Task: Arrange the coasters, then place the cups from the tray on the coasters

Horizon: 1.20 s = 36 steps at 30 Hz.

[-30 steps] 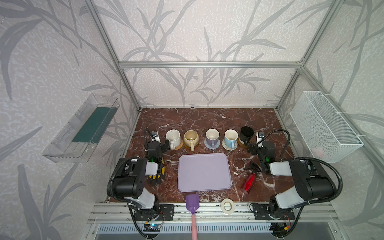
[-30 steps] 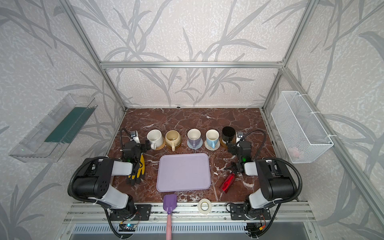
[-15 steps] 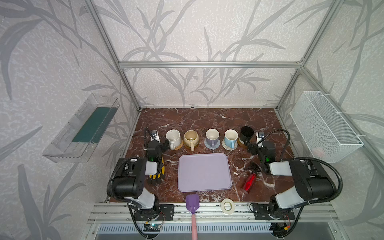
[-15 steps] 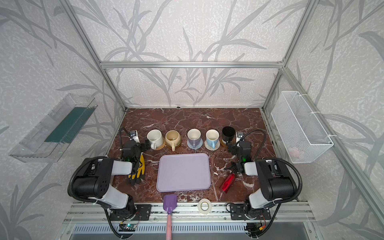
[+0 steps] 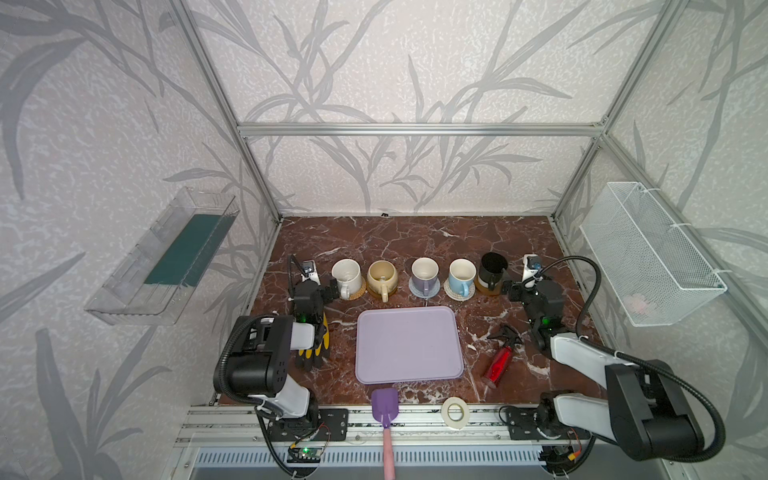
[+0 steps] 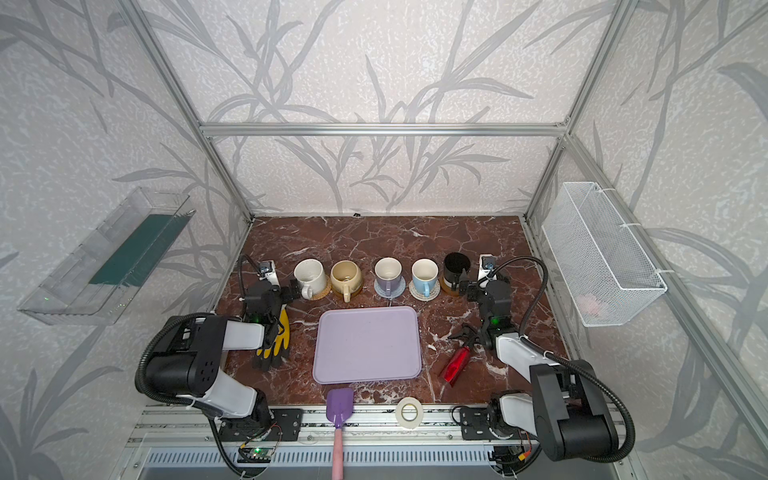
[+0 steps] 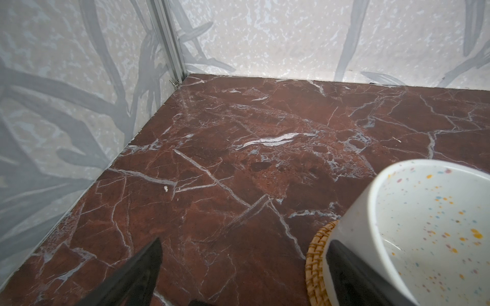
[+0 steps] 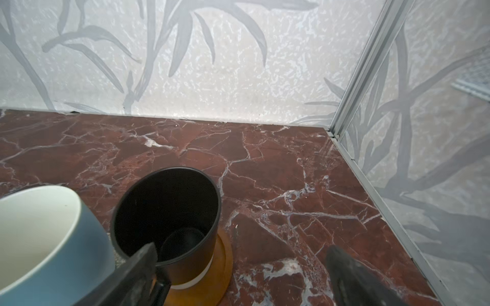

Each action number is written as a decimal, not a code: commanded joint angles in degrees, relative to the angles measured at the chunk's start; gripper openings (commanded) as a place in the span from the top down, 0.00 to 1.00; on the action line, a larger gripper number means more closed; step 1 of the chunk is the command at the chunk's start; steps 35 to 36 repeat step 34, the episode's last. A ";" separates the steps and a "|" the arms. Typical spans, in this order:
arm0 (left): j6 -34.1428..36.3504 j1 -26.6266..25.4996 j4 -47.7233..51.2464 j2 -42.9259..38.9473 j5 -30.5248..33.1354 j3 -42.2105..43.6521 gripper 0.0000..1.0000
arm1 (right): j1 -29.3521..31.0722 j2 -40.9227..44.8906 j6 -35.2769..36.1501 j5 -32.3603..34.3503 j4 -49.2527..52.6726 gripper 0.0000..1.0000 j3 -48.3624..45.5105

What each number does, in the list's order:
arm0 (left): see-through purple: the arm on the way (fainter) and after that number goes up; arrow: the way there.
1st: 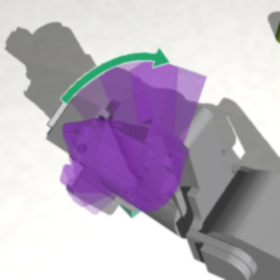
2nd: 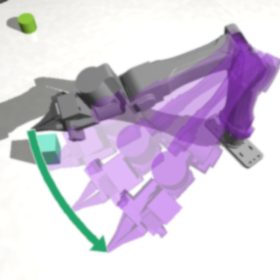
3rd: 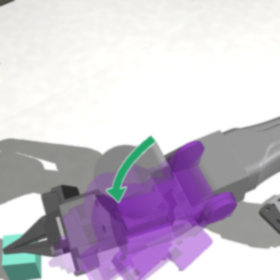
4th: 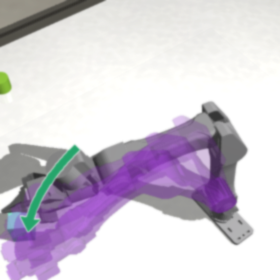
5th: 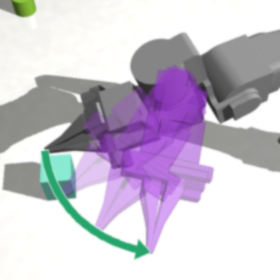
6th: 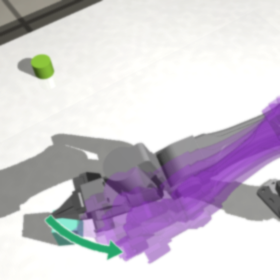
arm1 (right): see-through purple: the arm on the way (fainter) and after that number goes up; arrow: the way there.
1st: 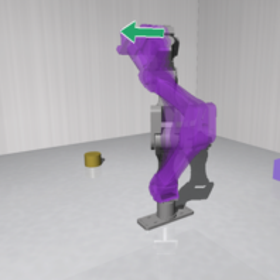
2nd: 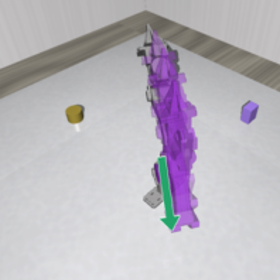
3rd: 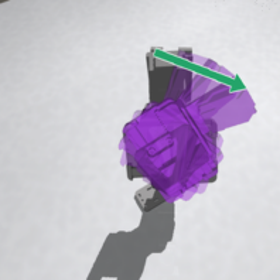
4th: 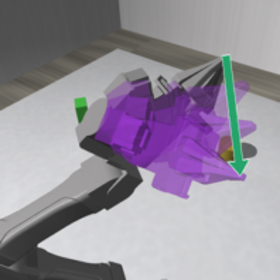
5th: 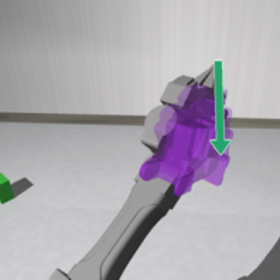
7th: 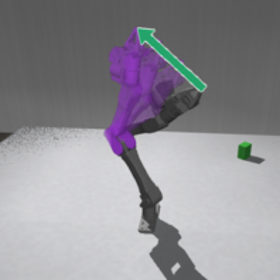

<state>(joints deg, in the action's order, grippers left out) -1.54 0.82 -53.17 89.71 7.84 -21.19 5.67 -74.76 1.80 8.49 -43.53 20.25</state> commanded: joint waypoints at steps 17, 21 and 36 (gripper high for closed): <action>-0.04 0.23 -0.62 0.20 -0.49 -0.68 0.01 | 0.13 -13.55 0.67 -1.90 -6.24 0.01 2.24; -0.47 0.53 0.28 0.16 -1.22 -1.10 0.01 | 0.13 -13.49 0.90 -2.09 -5.90 0.01 2.32; -0.30 0.67 -0.58 0.35 -1.56 -0.77 0.01 | 0.26 -13.57 0.95 -2.04 -5.94 0.01 2.36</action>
